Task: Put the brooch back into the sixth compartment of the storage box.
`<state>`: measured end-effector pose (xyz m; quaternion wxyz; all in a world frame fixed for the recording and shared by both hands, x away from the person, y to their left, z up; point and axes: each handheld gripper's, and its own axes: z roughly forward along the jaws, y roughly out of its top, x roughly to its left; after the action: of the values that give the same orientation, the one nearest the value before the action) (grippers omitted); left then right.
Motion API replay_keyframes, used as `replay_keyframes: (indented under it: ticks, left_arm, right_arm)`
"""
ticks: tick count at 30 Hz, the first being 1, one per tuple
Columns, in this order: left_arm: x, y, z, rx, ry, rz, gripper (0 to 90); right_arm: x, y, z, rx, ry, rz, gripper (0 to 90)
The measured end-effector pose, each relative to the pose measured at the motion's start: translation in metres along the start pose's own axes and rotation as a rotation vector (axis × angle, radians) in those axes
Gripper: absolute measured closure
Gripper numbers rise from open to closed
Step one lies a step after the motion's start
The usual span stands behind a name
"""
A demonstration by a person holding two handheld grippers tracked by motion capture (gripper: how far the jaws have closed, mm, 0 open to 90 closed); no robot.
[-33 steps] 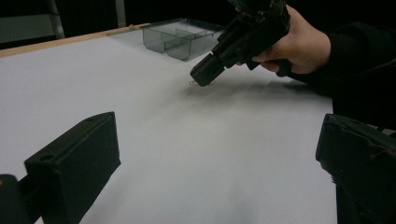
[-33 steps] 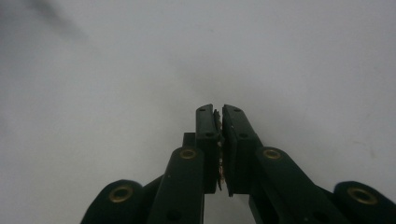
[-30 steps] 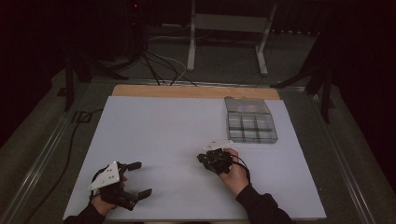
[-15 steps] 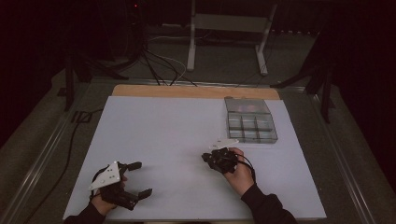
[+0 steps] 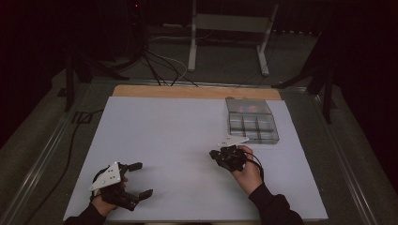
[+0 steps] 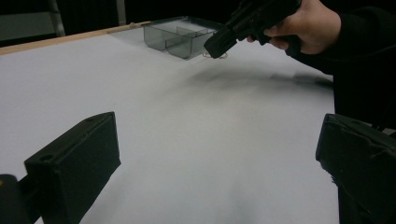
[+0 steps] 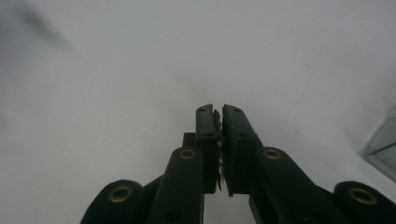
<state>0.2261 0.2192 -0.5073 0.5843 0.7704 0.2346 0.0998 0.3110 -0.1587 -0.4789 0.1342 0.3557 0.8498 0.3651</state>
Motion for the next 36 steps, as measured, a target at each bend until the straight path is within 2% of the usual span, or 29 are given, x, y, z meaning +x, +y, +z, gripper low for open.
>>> replay_keyframes:
  ticks: [10,27,36]
  left_arm:
    - [0.0,0.0,-0.001,-0.001,0.002,0.001,1.1]
    - [-0.001,0.0,-0.001,-0.001,0.002,0.002,1.1]
    - [-0.001,0.0,0.0,-0.001,0.001,0.002,1.1]
  right_arm:
    - [-0.011,0.0,-0.008,-0.013,-0.019,0.02,85.7]
    - [-0.042,0.0,-0.029,-0.046,-0.082,0.084,85.6]
    - [-0.058,-0.001,-0.04,-0.05,-0.122,0.102,85.6]
